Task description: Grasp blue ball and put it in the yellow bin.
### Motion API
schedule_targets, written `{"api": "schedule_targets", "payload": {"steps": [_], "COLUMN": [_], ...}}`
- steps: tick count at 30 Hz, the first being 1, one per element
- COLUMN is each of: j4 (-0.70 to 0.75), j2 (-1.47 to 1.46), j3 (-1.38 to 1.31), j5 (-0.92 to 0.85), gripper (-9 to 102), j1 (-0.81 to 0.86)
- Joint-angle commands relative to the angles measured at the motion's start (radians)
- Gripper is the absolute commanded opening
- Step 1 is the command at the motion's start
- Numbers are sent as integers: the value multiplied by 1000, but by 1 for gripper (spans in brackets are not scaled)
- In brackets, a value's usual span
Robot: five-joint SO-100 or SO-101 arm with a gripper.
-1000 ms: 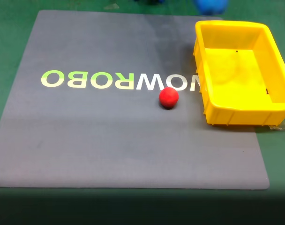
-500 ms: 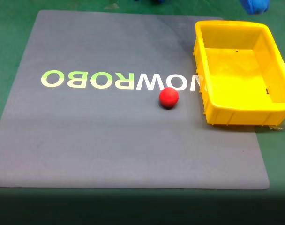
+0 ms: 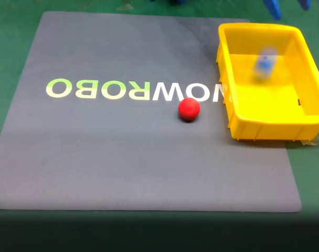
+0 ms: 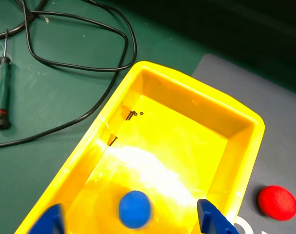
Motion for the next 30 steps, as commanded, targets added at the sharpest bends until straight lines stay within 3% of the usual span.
{"api": "schedule_targets", "payload": {"steps": [1, 16, 23, 27, 30], "j4": [2, 64, 167, 181, 181], "j2": [17, 103, 325, 520, 686], "j3": [-23, -21, 87, 284, 482], "j5": [-3, 6, 21, -11, -55], "gripper": [35, 33, 16, 1, 0], "j1": [18, 74, 149, 239, 330]}}
